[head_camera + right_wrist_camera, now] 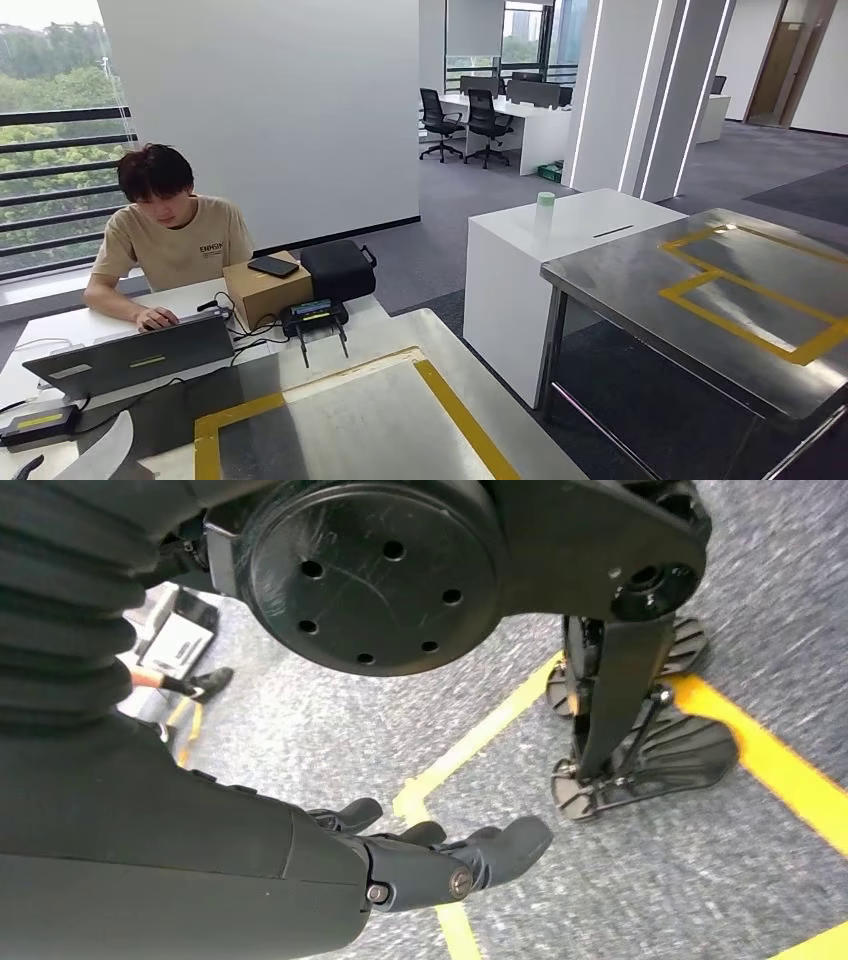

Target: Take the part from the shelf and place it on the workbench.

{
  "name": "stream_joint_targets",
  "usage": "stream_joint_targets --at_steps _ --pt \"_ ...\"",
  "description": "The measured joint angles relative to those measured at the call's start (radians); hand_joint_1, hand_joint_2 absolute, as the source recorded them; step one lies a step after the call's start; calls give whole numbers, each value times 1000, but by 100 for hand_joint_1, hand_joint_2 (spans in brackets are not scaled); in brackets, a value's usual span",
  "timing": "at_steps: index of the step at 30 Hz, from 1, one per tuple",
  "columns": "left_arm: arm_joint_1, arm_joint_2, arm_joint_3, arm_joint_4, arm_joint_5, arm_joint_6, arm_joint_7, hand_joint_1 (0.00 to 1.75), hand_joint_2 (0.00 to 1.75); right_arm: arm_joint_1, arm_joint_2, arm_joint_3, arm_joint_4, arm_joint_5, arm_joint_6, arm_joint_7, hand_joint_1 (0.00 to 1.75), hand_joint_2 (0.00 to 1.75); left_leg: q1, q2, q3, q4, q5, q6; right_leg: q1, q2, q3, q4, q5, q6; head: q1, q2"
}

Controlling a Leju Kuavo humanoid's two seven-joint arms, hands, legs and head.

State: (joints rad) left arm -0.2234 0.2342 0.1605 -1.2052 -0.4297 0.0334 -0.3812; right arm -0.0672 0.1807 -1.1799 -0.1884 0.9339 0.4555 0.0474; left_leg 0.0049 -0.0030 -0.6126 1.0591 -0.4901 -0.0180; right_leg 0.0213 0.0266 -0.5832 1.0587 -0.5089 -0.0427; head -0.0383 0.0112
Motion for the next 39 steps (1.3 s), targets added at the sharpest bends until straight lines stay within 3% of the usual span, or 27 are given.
stream_joint_targets --at_steps 4,8,10,14,16,17,19,21,22,23,26,28,31,32,34,36,37,38,39 --pt "5 -2 -42 21 -31 9 4 0 0 4 -1 0 0 6 0 0 0 0 0 -2 3 -4 12 5 3 -1 5 -8 1 -16 3 1" --pt "20 -6 -67 29 -38 21 -3 0 0 4 -1 1 0 19 0 -4 0 0 0 -2 8 -4 8 12 3 -1 14 -18 2 -13 3 0" --pt "33 -6 -71 23 -38 26 -10 0 0 4 -1 2 0 24 0 -6 0 0 -1 -1 12 -4 7 16 2 -1 19 -21 1 -5 3 0" --pt "64 -7 -72 -4 -38 29 -17 0 0 4 -1 6 0 30 0 -12 0 0 -9 -1 16 -4 4 28 -6 -2 25 -31 3 28 2 0" --pt "75 -8 -72 -25 -40 33 -19 0 0 4 -1 6 0 32 0 -15 0 0 -5 1 19 -17 14 38 -6 -4 25 -27 -1 40 3 0" --pt "81 -8 -72 -36 -41 35 -21 0 0 4 -2 7 0 34 0 -16 0 0 -2 2 21 -24 21 43 -6 -6 18 -9 -17 44 3 0" --pt "96 -8 -72 -58 -47 39 -23 0 0 4 -2 7 0 37 0 -16 0 0 3 7 19 -34 32 47 -12 -11 -18 81 -84 51 4 0" --pt "113 -9 -72 -73 -51 40 -23 0 0 4 -2 7 0 39 0 -15 0 0 4 11 11 -34 38 43 -22 -13 -67 201 -146 57 4 0" --pt "121 -9 -72 -79 -52 41 -23 0 0 4 -3 7 0 41 0 -15 0 0 6 13 6 -33 40 40 -27 -13 -76 231 -153 61 4 0" --pt "128 -9 -72 -85 -52 42 -23 0 0 4 -3 7 0 42 0 -14 0 0 8 14 2 -31 43 35 -32 -14 -67 222 -139 65 4 0" --pt "141 -9 -67 -104 -53 45 -23 0 0 3 -3 7 0 45 0 -13 0 0 19 13 -12 -23 52 14 -45 -19 38 45 -57 78 4 0" --pt "145 -8 -63 -115 -54 48 -24 0 0 2 -2 8 0 46 0 -12 0 0 20 11 -17 -18 59 -4 -44 -16 64 -13 -37 68 3 0" --pt "153 -9 -61 -127 -58 50 -24 0 0 0 -3 8 0 47 0 -12 0 0 24 8 -22 -19 69 -28 -39 -14 44 -10 -28 37 2 0" --pt "155 -9 -61 -130 -60 50 -24 0 0 -1 -3 8 0 47 0 -11 0 0 26 8 -29 -8 54 -33 -38 -16 38 -10 -21 27 2 0" --pt "157 -9 -61 -132 -65 50 -25 0 0 -1 -3 8 0 46 0 -7 0 0 27 8 -60 73 -25 -35 -35 -20 20 -12 -3 9 2 0" --pt "157 -10 -61 -133 -69 50 -26 0 0 -2 -4 8 0 42 0 -4 0 0 23 7 -91 194 -107 -34 -27 -21 -4 -11 15 1 2 0" --pt "157 -11 -61 -132 -70 49 -26 0 0 -1 -4 8 0 40 0 -4 0 0 21 7 -94 235 -123 -32 -23 -21 -17 -11 25 -1 2 0" --pt "156 -12 -61 -132 -71 49 -27 0 0 -1 -4 8 0 38 0 -3 0 0 18 7 -82 245 -118 -28 -18 -21 -30 -11 35 -2 2 0" --pt "155 -13 -61 -132 -72 49 -28 0 0 -2 -4 8 0 37 0 -2 0 0 14 7 -51 220 -99 -21 -13 -21 -44 -11 46 -3 2 0"
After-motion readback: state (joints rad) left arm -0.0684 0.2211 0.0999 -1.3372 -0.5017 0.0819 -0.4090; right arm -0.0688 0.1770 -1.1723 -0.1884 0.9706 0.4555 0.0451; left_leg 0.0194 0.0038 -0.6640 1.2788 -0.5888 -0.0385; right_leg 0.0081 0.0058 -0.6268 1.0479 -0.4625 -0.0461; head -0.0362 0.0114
